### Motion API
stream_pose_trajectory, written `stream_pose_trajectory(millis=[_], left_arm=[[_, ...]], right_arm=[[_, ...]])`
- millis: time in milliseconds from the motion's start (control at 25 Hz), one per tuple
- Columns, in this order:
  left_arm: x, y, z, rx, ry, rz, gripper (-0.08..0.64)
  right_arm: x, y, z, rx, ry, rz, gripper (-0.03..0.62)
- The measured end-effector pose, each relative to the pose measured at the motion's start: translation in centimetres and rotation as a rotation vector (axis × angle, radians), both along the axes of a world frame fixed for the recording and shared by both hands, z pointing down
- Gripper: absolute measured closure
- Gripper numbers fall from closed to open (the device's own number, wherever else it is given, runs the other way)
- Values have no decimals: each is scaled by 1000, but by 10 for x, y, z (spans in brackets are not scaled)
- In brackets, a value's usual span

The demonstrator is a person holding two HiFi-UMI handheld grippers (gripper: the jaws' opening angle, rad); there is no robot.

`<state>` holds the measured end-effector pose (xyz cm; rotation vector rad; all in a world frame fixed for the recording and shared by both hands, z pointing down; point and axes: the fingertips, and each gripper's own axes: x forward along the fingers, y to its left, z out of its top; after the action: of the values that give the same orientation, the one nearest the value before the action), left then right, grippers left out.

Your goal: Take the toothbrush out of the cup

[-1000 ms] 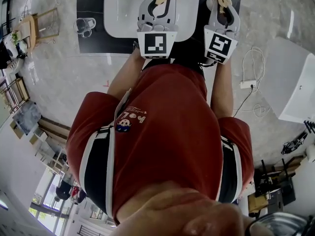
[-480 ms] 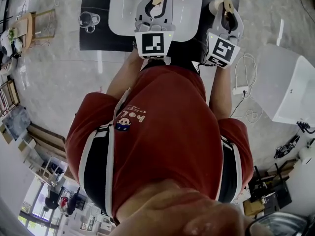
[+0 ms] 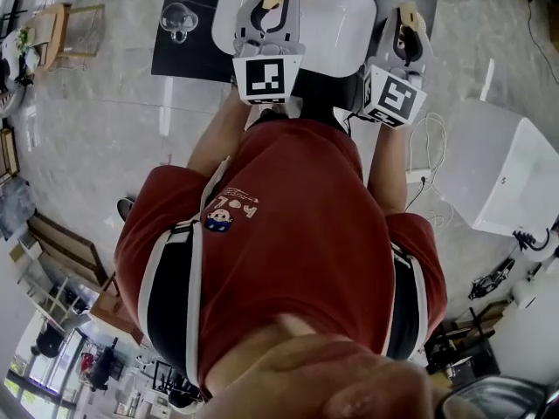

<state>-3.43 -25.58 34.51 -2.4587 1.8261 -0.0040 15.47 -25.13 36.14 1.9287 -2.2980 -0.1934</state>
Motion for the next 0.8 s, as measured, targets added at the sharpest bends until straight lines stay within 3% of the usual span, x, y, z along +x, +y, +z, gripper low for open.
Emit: stream_pose_trajectory(millis=[200, 440, 800], left_arm=[[-46, 17, -6, -2, 0, -70, 512], [-96, 43, -18, 52, -14, -128, 512], [-132, 69, -15, 29, -35, -109, 512]], right_arm=[[-36, 6, -15, 40, -32, -64, 540], [-74, 24, -28, 76, -63, -92, 540], [-109, 52, -27, 95, -84, -83, 539]])
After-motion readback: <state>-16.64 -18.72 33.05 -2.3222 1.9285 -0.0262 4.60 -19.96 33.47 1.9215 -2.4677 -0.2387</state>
